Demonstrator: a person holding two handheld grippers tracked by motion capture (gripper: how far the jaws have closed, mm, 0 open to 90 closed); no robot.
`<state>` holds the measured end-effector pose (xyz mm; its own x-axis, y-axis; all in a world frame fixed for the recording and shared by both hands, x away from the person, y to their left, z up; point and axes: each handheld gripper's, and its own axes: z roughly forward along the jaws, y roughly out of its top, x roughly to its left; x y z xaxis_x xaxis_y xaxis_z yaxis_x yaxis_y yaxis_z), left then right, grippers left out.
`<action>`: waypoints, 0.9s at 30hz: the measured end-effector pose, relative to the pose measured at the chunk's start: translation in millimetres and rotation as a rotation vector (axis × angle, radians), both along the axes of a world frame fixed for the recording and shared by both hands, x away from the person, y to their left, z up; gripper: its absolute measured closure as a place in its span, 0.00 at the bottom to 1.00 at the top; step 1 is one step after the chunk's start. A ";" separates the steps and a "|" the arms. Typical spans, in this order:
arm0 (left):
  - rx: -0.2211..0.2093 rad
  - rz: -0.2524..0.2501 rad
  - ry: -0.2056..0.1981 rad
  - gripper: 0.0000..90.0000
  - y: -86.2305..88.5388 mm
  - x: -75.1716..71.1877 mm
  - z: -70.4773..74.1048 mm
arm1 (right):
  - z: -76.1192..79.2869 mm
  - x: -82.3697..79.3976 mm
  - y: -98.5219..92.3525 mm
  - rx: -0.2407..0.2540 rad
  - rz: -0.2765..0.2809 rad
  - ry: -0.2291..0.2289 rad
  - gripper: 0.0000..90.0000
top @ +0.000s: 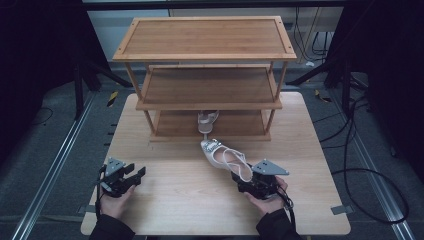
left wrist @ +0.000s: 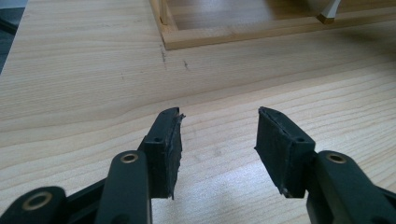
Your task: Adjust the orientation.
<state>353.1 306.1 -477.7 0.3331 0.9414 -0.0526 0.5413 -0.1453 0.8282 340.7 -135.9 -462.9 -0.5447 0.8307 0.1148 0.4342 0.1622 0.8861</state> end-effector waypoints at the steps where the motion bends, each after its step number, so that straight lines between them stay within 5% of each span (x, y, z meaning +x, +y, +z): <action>1: 0.000 0.000 0.000 0.54 0.0 0.0 0.0 | 1.1 1.9 -3.2 0.000 -0.020 -0.007 0.45; 9: 0.001 0.007 -0.003 0.54 0.4 0.3 0.3 | 4.9 25.3 -11.9 0.011 -0.129 -0.013 0.45; 18: -0.004 0.007 -0.003 0.54 2.3 0.2 0.2 | 6.3 78.1 8.1 0.008 -0.245 -0.024 0.45; 27: -0.006 0.003 -0.002 0.54 2.4 0.0 0.4 | -5.2 113.2 23.9 0.015 -0.338 -0.016 0.45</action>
<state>353.1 308.5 -477.4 0.3304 0.9421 -0.0576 0.5397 -0.1385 0.8304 454.0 -112.0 -468.1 -0.2406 0.9630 0.1217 0.4472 -0.0013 0.8944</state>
